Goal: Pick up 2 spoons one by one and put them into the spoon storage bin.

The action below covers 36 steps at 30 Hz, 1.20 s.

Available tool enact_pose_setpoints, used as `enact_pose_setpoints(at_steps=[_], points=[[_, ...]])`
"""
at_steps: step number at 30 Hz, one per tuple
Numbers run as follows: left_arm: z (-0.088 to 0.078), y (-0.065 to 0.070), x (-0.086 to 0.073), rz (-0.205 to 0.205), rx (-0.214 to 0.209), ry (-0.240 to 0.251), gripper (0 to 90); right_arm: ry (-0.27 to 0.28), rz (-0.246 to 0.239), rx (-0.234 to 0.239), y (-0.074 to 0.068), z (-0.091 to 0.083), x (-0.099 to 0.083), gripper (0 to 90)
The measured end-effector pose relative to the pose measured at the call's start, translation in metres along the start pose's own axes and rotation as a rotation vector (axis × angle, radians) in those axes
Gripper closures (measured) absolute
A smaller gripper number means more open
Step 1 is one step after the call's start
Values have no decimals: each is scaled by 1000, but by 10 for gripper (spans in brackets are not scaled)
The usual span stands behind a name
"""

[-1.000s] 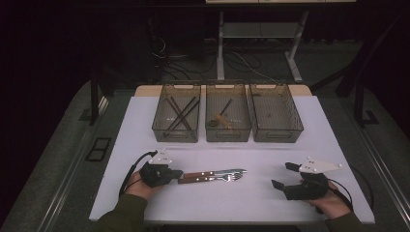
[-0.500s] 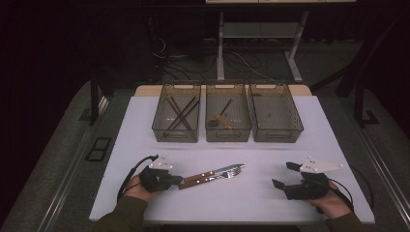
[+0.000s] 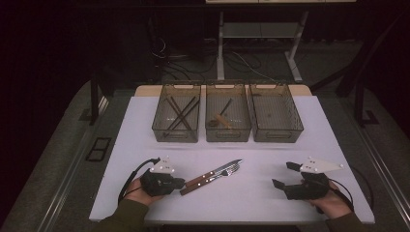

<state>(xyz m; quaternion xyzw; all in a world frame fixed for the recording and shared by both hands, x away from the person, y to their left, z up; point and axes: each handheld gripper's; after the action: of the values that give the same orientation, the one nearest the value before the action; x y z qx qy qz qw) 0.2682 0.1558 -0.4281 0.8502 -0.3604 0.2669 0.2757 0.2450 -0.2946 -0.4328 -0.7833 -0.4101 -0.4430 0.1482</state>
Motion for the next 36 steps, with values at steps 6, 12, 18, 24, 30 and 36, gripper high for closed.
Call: enact_pose_setpoints(at_steps=[6, 12, 18, 24, 30, 36], points=[[16, 17, 16, 21, -34, 34, 708, -4, -1, 2, 0, 1, 0, 169], [34, 22, 28, 40, -19, 32, 705, -2, 2, 2, 0, 1, 0, 169], [42, 23, 31, 57, -14, 34, 718, -2, -1, 3, 0, 1, 0, 169], [53, 28, 31, 85, -6, 6, 729, -3, -2, 5, 0, 1, 0, 168], [55, 27, 31, 104, 10, -12, 734, 0, -3, 5, 0, 1, 0, 168], [60, 29, 29, 116, 7, -40, 728, -1, -3, 6, 0, 1, 0, 168]])
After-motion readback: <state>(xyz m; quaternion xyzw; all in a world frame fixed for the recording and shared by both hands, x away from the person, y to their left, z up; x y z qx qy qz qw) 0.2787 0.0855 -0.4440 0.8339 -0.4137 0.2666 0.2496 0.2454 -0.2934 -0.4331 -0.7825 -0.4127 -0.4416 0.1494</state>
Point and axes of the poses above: each handheld gripper's, and its own axes: z roughly forward along the jaws, x roughly out of its top, y roughly to its right, and after that the axes turned 14 degrees about -z, right-handed
